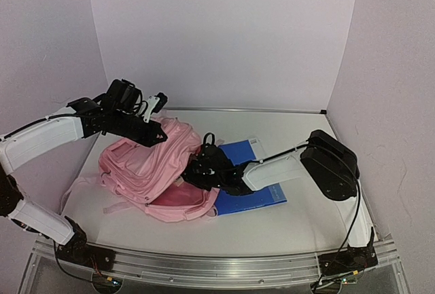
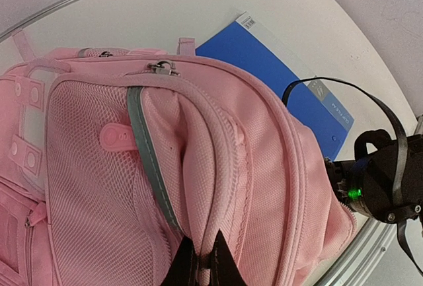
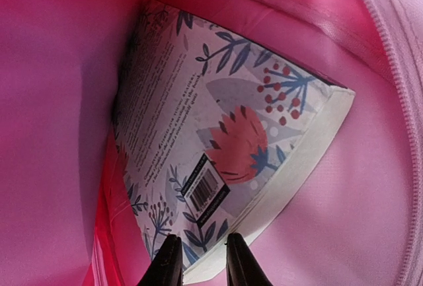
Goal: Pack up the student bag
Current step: Place the book in the student bag, then pick up the files from the center of the board.
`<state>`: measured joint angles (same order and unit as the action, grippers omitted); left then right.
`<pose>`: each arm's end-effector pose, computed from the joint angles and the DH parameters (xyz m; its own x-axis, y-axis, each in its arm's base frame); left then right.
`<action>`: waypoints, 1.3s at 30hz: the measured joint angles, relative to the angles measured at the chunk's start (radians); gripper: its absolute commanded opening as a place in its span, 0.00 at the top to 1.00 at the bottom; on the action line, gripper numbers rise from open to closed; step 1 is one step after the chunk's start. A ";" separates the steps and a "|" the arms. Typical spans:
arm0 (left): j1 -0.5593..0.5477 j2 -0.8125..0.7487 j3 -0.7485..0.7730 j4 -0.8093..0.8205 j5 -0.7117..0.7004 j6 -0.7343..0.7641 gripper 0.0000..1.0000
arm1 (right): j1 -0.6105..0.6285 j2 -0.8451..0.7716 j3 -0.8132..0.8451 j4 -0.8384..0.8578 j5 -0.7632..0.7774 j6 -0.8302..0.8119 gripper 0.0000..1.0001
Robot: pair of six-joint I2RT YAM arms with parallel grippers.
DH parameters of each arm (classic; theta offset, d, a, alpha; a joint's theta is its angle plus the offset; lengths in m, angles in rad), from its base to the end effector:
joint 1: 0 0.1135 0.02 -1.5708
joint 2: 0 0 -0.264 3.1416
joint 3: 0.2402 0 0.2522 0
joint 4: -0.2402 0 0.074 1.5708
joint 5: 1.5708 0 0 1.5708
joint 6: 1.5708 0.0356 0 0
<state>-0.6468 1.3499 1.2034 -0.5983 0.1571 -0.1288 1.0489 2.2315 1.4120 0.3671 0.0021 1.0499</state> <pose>0.2309 -0.1813 0.3207 -0.6247 0.3128 -0.7155 0.6119 0.7654 -0.1996 0.2452 0.4261 0.1360 -0.8595 0.2453 -0.4484 -0.2419 0.5776 0.7797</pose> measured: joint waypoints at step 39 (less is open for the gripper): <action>0.257 -0.096 -0.109 -0.024 -0.046 -0.283 0.20 | -0.660 -0.624 -0.580 -0.398 -0.436 -0.458 0.29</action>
<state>-0.3896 1.2537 1.0947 -0.6225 0.1114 -0.4119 0.3885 1.6077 0.8324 -0.0313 -0.4341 0.5923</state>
